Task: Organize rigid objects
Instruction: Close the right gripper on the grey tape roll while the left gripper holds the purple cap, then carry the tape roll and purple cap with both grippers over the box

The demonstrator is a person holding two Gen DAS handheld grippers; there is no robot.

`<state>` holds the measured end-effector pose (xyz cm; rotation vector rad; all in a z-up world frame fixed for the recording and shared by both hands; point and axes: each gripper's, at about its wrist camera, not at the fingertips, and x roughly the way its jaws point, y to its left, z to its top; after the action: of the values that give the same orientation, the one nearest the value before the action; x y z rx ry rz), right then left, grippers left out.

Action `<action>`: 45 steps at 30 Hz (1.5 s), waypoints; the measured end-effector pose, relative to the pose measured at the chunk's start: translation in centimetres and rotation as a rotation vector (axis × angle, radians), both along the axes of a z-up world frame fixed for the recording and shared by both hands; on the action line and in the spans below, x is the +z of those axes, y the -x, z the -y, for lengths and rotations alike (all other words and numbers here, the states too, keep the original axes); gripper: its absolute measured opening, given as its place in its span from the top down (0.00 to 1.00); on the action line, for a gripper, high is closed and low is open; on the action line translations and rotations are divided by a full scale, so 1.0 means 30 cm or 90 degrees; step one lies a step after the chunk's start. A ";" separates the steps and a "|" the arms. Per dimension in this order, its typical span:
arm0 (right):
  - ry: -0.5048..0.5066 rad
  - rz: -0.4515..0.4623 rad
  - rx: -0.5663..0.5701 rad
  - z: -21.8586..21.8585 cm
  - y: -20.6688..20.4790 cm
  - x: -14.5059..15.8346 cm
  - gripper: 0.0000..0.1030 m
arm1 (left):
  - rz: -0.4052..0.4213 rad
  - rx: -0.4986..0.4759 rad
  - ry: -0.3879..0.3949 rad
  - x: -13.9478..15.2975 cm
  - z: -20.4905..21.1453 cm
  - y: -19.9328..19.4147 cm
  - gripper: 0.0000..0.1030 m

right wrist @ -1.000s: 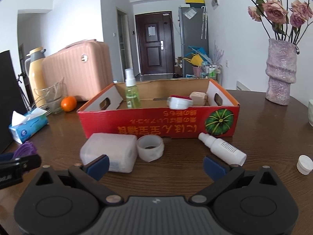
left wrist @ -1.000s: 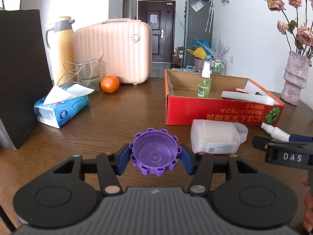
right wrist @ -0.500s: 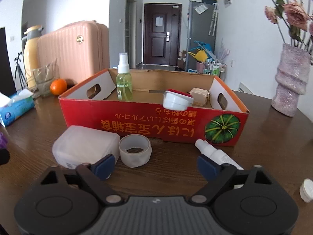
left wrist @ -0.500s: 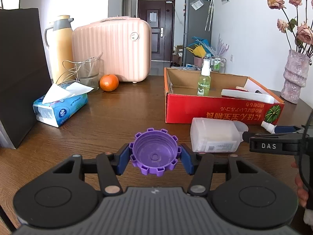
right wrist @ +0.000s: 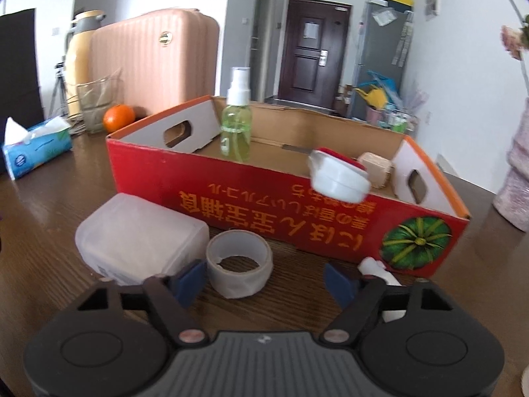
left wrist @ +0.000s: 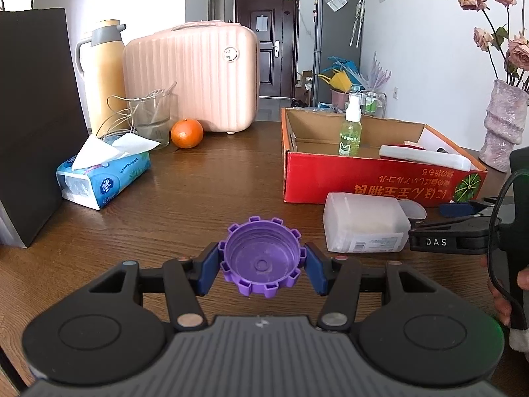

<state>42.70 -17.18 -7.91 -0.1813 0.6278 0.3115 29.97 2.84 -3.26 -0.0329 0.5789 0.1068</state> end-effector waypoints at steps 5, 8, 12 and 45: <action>-0.011 -0.009 0.025 0.004 0.000 -0.006 0.60 | -0.005 0.005 -0.001 -0.005 -0.003 -0.008 0.47; -0.008 0.000 0.020 0.008 0.014 -0.001 0.60 | -0.006 0.008 -0.003 -0.005 -0.003 -0.008 0.47; -0.017 0.012 0.014 0.025 0.027 0.011 0.61 | -0.006 0.009 -0.003 -0.007 -0.005 -0.009 0.47; -0.084 0.104 -0.007 0.111 0.338 0.136 0.61 | 0.029 0.001 -0.016 0.031 0.033 0.032 0.47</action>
<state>32.55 -20.52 -3.82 -0.0764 0.4453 0.3233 29.02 1.86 -2.33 -0.0106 0.5317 0.1144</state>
